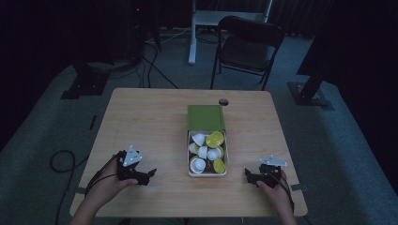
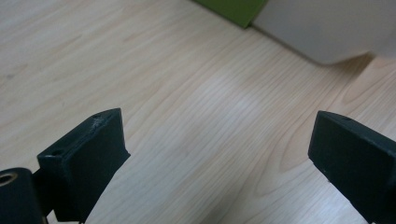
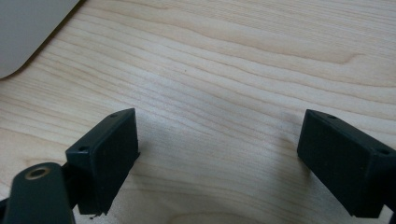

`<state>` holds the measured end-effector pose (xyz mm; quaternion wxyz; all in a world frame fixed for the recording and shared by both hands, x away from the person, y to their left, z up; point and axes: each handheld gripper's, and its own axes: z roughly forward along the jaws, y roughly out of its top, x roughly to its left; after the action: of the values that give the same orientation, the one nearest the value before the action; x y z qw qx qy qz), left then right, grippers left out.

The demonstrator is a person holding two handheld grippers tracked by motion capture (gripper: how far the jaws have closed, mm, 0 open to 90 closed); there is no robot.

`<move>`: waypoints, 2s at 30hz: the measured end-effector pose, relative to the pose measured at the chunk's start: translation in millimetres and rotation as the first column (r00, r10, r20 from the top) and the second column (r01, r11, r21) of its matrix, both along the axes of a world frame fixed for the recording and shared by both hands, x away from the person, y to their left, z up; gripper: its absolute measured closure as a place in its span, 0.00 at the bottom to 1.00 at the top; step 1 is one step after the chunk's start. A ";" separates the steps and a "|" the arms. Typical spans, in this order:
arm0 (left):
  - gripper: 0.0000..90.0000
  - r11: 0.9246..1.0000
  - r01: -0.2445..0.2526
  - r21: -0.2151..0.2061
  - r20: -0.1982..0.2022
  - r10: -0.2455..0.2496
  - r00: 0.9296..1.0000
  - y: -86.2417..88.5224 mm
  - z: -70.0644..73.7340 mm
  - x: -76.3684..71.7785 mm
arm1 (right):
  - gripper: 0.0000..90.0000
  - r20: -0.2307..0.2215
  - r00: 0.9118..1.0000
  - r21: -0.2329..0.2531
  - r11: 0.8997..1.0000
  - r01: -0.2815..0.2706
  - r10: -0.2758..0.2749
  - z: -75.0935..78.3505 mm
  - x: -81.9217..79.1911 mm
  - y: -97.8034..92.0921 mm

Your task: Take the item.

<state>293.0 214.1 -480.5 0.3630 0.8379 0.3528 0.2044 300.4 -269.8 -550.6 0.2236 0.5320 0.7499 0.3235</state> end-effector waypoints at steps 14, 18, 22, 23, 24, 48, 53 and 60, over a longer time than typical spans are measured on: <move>0.05 0.993 0.102 -0.061 0.048 -0.100 0.994 -34.8 28.9 2.5 | 0.13 0.000 1.000 0.000 1.000 0.000 0.000 0.0 0.0 0.0; 0.05 0.990 0.126 -0.060 0.072 -0.121 0.990 -46.7 36.7 4.4 | 0.13 0.000 1.000 0.000 1.000 0.000 0.000 0.0 0.0 0.0; 0.05 0.985 0.155 -0.074 0.079 -0.149 0.986 -59.8 42.8 5.6 | 0.13 0.000 1.000 0.000 1.000 0.000 0.000 0.0 0.0 0.0; 0.05 0.984 0.165 -0.066 0.081 -0.160 0.984 -63.1 43.8 6.0 | 0.13 0.000 1.000 0.000 1.000 0.000 0.000 0.0 0.0 0.0; 0.05 0.983 0.172 -0.062 0.081 -0.167 0.983 -66.7 44.5 6.6 | 0.13 0.000 1.000 0.000 1.000 0.000 0.000 0.0 0.0 0.0; 0.06 0.941 0.324 -0.098 0.083 -0.316 0.945 -141.4 55.3 16.3 | 0.13 -0.001 1.000 0.001 1.000 0.001 -0.001 0.0 -0.1 0.1; 0.06 0.937 0.330 -0.119 0.082 -0.322 0.943 -154.5 58.3 23.7 | 0.13 0.000 1.000 0.000 1.000 0.000 0.000 0.1 0.0 0.0; 0.06 0.936 0.328 -0.126 0.089 -0.319 0.944 -169.1 57.4 35.2 | 0.13 -0.001 1.000 0.001 1.000 0.001 -0.001 0.1 0.0 0.0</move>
<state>328.2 44.9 -423.0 0.4608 0.8498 0.2111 0.1449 300.4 -269.8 -550.5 0.2231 0.5325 0.7496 0.3236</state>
